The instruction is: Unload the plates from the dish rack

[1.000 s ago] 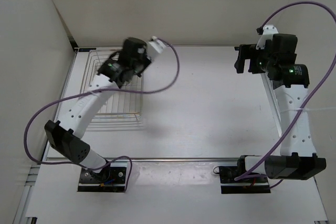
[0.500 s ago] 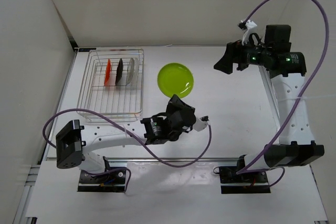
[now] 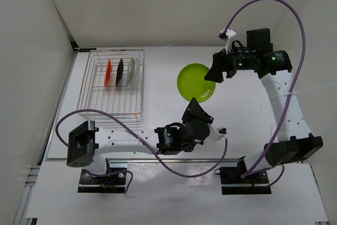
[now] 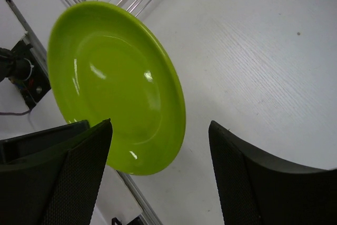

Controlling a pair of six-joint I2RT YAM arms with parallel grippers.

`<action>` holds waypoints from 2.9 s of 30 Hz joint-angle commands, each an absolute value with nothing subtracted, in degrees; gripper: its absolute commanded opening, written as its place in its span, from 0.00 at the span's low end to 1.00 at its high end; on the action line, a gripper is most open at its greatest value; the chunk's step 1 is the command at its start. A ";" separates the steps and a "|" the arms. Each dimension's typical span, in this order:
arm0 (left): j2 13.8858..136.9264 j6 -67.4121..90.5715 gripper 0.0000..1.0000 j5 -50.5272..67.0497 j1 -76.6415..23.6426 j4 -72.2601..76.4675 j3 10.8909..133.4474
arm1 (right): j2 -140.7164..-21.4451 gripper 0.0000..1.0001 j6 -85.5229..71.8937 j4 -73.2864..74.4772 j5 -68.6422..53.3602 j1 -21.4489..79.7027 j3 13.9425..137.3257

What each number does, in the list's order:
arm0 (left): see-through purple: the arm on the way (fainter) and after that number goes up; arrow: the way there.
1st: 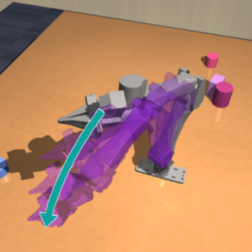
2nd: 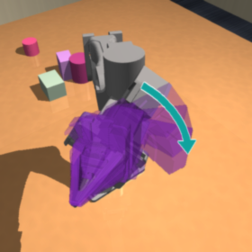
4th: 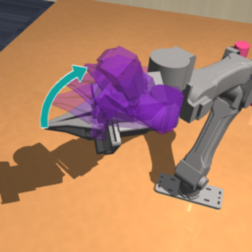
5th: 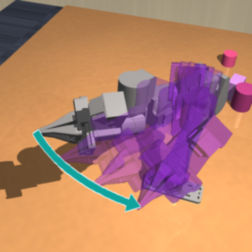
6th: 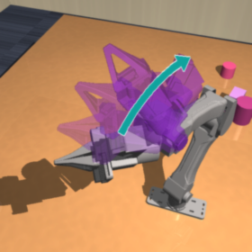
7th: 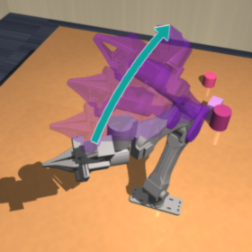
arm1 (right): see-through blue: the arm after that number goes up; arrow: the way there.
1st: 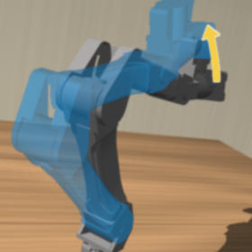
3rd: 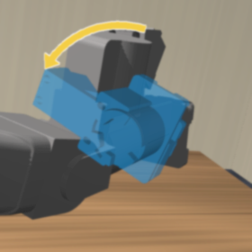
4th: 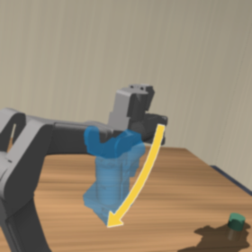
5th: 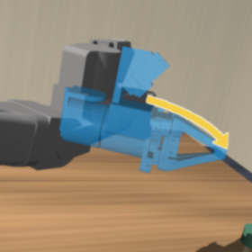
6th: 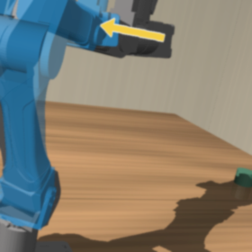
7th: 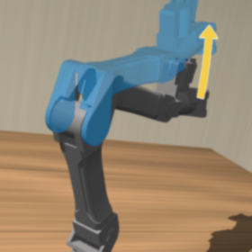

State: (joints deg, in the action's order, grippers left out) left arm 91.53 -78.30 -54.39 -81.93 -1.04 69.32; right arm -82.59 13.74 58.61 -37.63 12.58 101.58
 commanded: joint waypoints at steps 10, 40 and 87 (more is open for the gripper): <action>90.88 -82.79 0.11 -56.25 -82.27 5.36 72.07 | -83.06 0.29 14.24 57.04 -37.09 12.92 98.88; 95.36 -57.40 0.72 -53.96 -79.45 -24.78 82.71 | -92.20 0.00 -0.26 45.37 -26.11 7.56 100.63; 91.32 -9.49 1.00 -5.37 -12.05 -46.33 99.85 | -131.84 0.40 -3.25 41.74 -4.22 -5.01 116.10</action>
